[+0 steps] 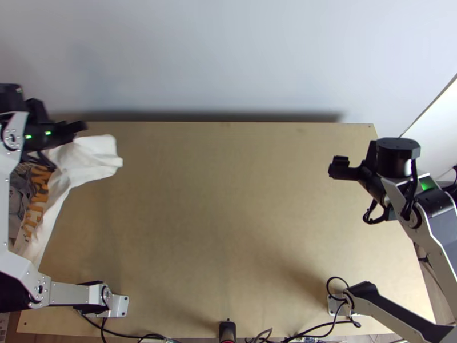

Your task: Fold the t-shirt

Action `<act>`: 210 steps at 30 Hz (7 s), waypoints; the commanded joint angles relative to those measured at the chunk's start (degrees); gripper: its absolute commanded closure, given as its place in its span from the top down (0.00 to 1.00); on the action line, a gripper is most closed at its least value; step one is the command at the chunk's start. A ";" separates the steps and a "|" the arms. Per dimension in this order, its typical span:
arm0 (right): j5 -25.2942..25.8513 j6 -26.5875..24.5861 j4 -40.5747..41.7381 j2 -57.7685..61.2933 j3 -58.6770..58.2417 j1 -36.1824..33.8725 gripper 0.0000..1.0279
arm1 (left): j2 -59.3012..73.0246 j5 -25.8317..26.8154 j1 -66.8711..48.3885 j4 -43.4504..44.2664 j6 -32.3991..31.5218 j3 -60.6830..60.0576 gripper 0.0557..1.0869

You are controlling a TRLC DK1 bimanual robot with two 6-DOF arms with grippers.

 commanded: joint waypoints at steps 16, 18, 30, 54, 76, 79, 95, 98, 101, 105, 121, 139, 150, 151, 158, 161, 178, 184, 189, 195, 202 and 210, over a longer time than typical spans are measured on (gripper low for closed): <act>-0.35 -1.58 4.96 -16.80 -18.05 -1.73 0.95 | 10.61 -13.10 -43.43 -2.21 -13.86 11.28 0.04; -0.53 -1.67 4.96 -18.38 -19.89 -1.65 0.95 | 12.54 -13.19 -46.33 -1.86 -14.30 11.37 0.04; -0.88 -2.20 4.78 -28.23 -29.82 -2.70 0.93 | 33.90 -14.95 -61.01 2.18 -17.81 25.52 0.04; -1.14 -2.20 -5.41 -44.57 -32.90 -4.63 0.93 | 58.16 -14.60 -76.13 49.29 -24.23 32.03 0.04; -3.61 0.88 -12.09 -47.03 -31.93 -3.93 0.96 | 52.01 -22.33 -72.44 53.95 -22.21 30.18 0.96; -5.28 1.58 -12.80 -47.12 -31.05 -3.93 0.96 | 44.62 -22.33 -69.71 48.33 -22.21 26.31 0.96; -24.70 15.03 -5.77 -25.94 -28.33 4.07 0.96 | 4.72 -21.81 -47.12 35.67 -18.87 -7.09 0.96; -27.42 17.23 -3.04 -22.34 -30.44 5.30 0.96 | -1.69 -21.81 -43.61 36.64 -18.78 -12.80 0.96; -31.55 18.46 -2.60 -17.24 -30.97 5.83 0.96 | -7.23 -21.89 -40.62 37.34 -18.69 -17.63 0.96; -36.13 18.72 -2.16 -10.56 -30.53 6.88 0.96 | -13.21 -21.81 -37.54 37.69 -17.46 -22.64 0.96; -36.65 27.33 18.84 12.20 -30.88 16.72 0.95 | -25.78 -22.60 -36.49 43.67 -10.78 -41.71 0.96; -36.65 28.74 28.51 28.64 -24.99 17.87 0.95 | -34.13 -22.60 -31.21 53.69 -4.71 -60.87 0.96; -36.56 28.83 32.20 37.08 -18.48 18.75 0.95 | -35.09 -22.16 -28.49 56.06 -4.10 -63.07 0.96; -36.65 28.83 32.29 37.34 -17.96 18.75 0.95 | -35.00 -22.07 -28.49 56.24 -3.92 -63.34 0.96; -36.56 28.83 32.29 38.04 -16.81 18.13 0.87 | -34.39 -21.63 -28.67 57.12 -4.10 -65.18 0.96; -35.95 28.65 32.38 37.16 -16.90 17.78 0.61 | -33.69 -21.63 -28.67 57.12 -4.63 -65.18 0.96; -34.02 25.22 31.41 30.75 -17.78 17.69 0.11 | -26.83 -21.63 -28.05 61.34 -6.74 -65.09 0.96; -37.44 21.09 26.14 25.83 -17.34 17.43 0.04 | -24.37 -21.63 -28.75 62.65 -7.09 -64.65 0.96; -37.27 20.74 26.49 21.26 -19.63 14.88 0.03 | -23.75 -21.54 -29.11 62.74 -7.09 -64.39 0.96; -37.27 20.74 26.58 20.03 -18.75 10.13 0.03 | -24.02 -21.28 -29.02 62.04 -7.00 -65.09 0.96; -37.36 20.30 26.58 18.97 -17.08 5.39 0.02 | -24.63 -21.28 -28.67 61.77 -5.95 -65.45 0.96; -37.36 21.09 26.40 18.09 -16.99 4.86 0.02 | -25.51 -20.75 -30.86 61.42 -6.30 -66.15 0.96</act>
